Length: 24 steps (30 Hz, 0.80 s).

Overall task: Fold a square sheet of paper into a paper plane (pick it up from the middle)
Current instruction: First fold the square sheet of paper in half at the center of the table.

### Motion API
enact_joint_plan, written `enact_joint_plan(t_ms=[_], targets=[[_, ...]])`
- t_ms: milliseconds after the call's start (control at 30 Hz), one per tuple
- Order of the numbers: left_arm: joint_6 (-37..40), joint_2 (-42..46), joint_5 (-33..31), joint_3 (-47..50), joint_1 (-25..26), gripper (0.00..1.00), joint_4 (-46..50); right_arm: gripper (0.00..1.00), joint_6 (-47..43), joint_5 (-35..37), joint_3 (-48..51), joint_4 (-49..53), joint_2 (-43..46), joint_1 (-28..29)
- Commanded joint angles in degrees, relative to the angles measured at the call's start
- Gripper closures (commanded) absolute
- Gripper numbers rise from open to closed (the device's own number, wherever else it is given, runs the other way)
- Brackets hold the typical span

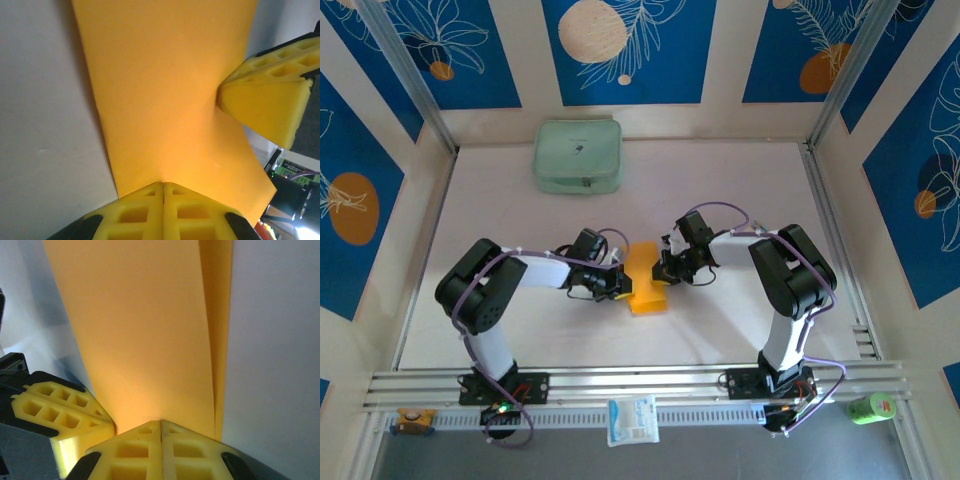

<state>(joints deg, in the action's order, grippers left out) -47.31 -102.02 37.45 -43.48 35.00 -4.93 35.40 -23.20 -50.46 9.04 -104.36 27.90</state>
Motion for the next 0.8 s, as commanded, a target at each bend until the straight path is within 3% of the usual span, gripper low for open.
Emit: enact_joint_plan(t_ms=[0,267,400,600,767], targets=[[4.8,-0.6,-4.3,1.4,0.5,0.94,8.1,1.0,0.1,5.8,2.7,7.1,-2.0,0.5],[3.8,6.0,-5.9,-1.1,0.5,0.93,9.9,1.0,0.1,5.9,2.6,7.2,-2.0,0.5],[-1.6,8.5,-3.5,-0.1,1.1,0.94,3.8,1.0,0.2,5.6,2.4,7.4,-2.0,0.5],[-5.3,6.4,-0.6,0.4,2.6,0.93,-2.2,1.0,0.0,5.7,2.2,7.9,-1.8,0.5],[-3.9,2.9,-1.2,0.4,3.6,0.94,-1.7,1.0,0.2,5.9,2.2,7.8,-1.9,0.5]])
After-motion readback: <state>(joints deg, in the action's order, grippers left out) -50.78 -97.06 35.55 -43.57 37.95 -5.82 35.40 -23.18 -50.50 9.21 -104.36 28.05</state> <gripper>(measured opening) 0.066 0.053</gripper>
